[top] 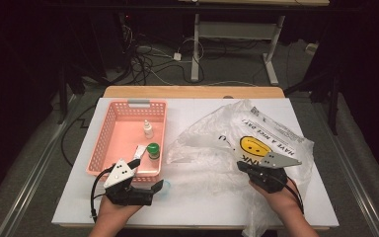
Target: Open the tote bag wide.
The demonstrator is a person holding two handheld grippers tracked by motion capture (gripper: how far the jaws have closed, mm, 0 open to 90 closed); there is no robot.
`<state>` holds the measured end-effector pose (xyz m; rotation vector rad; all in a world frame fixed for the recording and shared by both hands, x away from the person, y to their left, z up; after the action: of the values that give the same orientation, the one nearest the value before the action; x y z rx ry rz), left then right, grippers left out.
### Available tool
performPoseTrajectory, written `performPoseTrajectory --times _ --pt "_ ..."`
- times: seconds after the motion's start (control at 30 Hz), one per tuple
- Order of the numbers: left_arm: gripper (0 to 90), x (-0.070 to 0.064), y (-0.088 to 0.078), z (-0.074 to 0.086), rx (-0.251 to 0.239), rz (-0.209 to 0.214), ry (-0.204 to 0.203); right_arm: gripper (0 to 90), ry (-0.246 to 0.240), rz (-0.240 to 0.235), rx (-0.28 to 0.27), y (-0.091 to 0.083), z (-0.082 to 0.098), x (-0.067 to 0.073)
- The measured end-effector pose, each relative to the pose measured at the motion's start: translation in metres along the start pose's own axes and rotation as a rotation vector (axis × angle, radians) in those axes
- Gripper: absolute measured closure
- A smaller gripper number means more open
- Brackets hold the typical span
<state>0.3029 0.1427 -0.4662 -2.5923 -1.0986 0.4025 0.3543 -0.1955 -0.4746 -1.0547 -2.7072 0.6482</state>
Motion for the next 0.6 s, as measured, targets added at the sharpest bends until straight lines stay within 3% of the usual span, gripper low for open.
performPoseTrajectory --times 0.6 --pt "0.0 0.006 -0.002 -0.001 -0.011 -0.019 -0.015 90.0 0.0 0.054 -0.14 -0.02 -0.026 -0.009"
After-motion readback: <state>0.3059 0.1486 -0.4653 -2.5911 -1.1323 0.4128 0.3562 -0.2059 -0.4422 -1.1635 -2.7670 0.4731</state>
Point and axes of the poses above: each handheld gripper's, and its own axes: y roughly forward along the jaws, z roughly out of its underside, x roughly to its left, the point moved 6 cm from there along y, roughly forward along the jaws, and after that the axes turned 5 degrees about -x, right-handed, at the moved point
